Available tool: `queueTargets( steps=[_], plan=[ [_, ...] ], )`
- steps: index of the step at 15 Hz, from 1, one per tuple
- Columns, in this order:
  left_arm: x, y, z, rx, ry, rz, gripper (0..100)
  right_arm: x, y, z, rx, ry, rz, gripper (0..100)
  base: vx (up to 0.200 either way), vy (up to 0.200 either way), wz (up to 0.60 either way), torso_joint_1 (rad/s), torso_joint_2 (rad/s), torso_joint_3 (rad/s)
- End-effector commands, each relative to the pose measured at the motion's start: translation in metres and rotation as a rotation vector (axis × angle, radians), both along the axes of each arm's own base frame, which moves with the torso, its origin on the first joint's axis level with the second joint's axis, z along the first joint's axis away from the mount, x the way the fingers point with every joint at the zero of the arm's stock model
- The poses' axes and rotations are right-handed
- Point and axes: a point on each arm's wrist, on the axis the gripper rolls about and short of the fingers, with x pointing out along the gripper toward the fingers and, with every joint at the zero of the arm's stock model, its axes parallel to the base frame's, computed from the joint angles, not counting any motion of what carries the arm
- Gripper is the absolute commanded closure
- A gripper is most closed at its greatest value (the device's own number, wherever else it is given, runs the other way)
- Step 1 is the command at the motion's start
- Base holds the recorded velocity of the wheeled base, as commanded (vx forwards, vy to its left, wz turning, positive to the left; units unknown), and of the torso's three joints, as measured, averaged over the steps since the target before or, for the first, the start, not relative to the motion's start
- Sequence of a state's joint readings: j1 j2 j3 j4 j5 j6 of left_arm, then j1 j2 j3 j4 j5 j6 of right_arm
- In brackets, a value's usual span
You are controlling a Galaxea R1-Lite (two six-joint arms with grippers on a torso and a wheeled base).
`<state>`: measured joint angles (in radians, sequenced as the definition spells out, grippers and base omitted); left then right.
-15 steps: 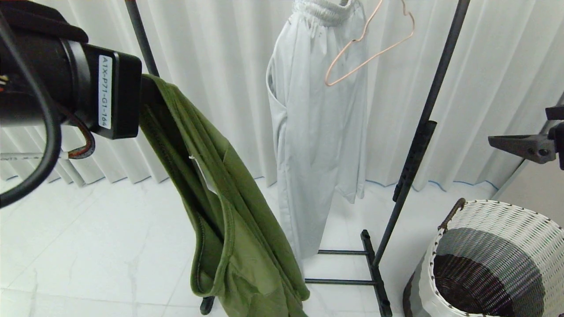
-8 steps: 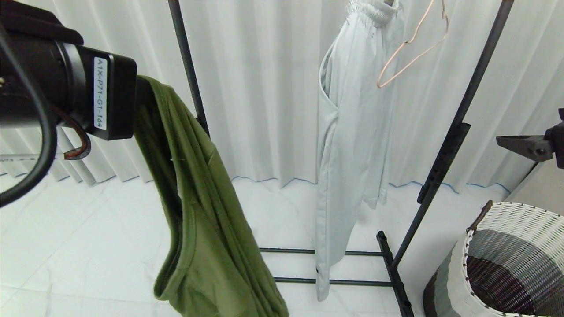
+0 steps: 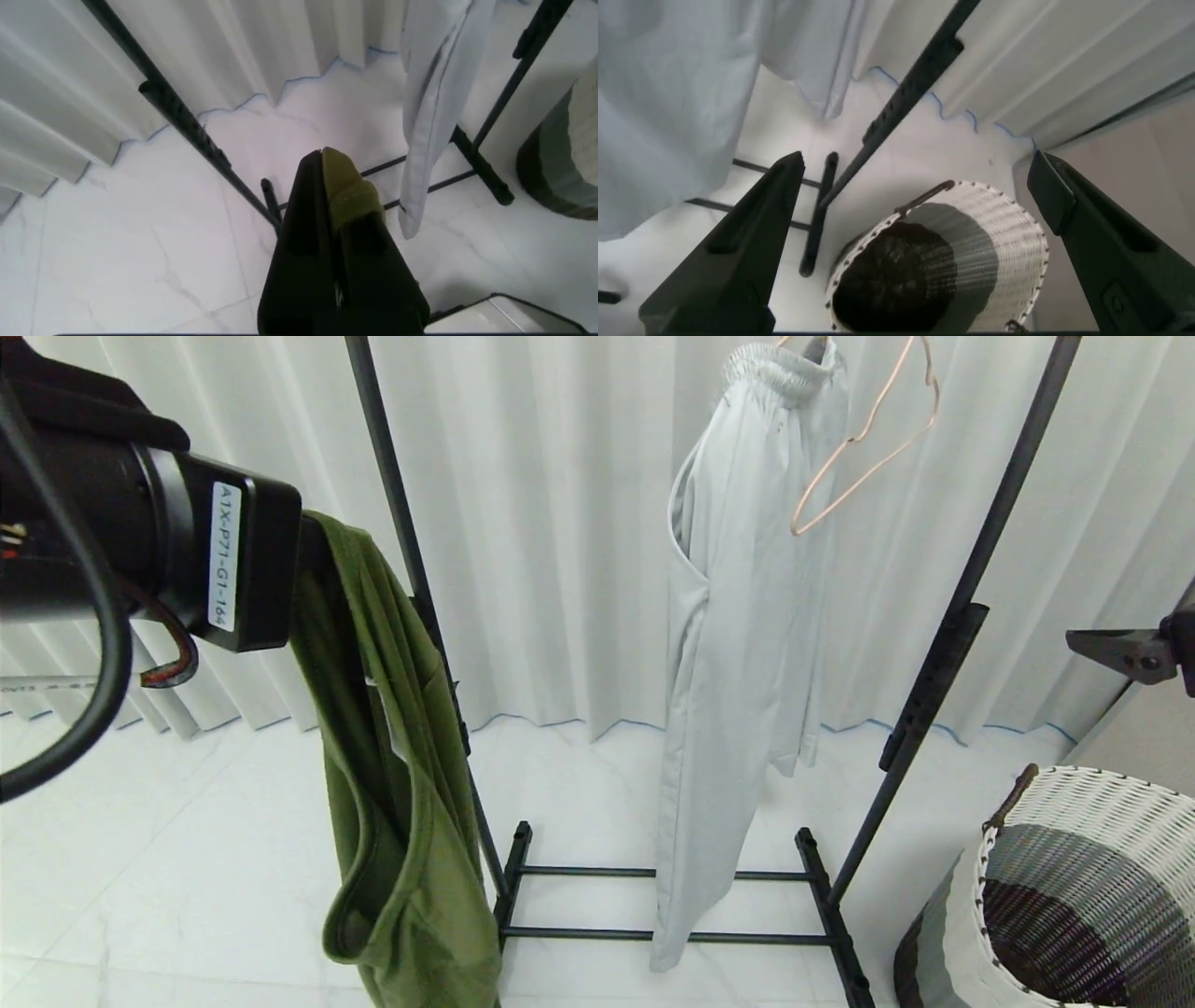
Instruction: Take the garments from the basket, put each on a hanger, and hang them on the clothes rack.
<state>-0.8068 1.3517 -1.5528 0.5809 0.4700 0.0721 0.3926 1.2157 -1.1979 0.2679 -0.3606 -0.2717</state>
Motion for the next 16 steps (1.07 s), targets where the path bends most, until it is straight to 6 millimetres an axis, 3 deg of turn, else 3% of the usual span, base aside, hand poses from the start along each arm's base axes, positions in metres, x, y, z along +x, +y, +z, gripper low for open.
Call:
queueTargets(
  steps=[1, 16],
  plan=[
    [-0.0003, -0.0001, -0.0001, 0.002, 0.000, -0.001, 100, -0.0002, -0.0003, 0.0001, 0.000, 0.000, -0.001, 0, 0.000, 0.000, 0.00, 0.046, -0.16, -0.300],
    [-0.0019, 0.0008, -0.0005, 0.041, -0.013, -0.017, 100, 0.0044, -0.0065, 0.0053, 0.022, -0.048, -0.040, 0, 0.000, 0.000, 0.00, 0.147, -0.47, -0.314]
  ],
)
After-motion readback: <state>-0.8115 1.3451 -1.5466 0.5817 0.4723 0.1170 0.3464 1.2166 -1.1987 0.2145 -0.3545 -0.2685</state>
